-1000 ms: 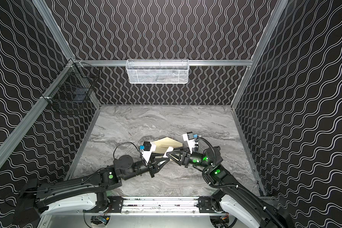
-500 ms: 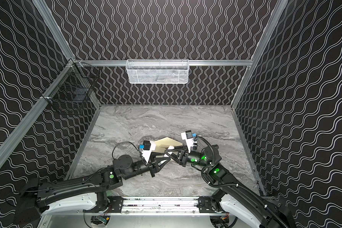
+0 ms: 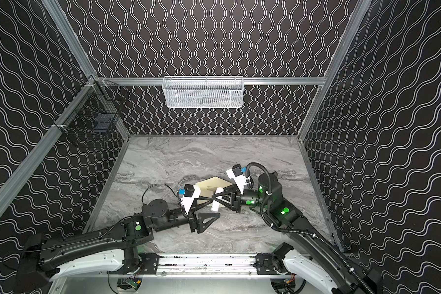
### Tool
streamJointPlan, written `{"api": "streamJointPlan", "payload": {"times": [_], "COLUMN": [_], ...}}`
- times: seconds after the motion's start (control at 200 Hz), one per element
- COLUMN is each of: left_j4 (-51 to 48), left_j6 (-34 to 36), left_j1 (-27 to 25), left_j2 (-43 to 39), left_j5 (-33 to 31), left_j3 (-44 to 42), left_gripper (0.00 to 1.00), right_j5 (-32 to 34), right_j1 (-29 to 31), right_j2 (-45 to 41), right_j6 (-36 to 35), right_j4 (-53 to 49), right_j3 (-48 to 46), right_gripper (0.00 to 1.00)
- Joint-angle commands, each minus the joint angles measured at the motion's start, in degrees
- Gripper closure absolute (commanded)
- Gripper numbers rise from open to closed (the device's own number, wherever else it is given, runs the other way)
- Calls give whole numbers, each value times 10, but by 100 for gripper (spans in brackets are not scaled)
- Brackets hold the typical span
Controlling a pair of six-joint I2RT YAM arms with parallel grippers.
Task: Place the letter into the envelope and seal it
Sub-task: 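Close the right gripper around the uncapped glue stick while the left holds it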
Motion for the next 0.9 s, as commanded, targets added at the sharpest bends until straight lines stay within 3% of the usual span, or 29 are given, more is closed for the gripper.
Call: {"api": "streamJointPlan", "payload": {"times": [0.0, 0.265, 0.716, 0.896], "left_j4": [-9, -43, 34, 30], "left_j6": [24, 39, 4, 4], "left_j1": [2, 32, 68, 73], "left_j2": [0, 13, 52, 53], "left_j5": [59, 103, 150, 155], "left_j3": [0, 24, 22, 30], "left_gripper": [19, 26, 46, 50], "right_j5": [-64, -136, -142, -145], "right_j1": [-8, -8, -8, -7], "right_j2": [16, 75, 92, 98], "right_j6": [-118, -178, -171, -177], "right_j4": [-116, -192, -187, -196], "right_j3": [33, 96, 111, 115], "right_gripper": [100, 100, 100, 100]}}
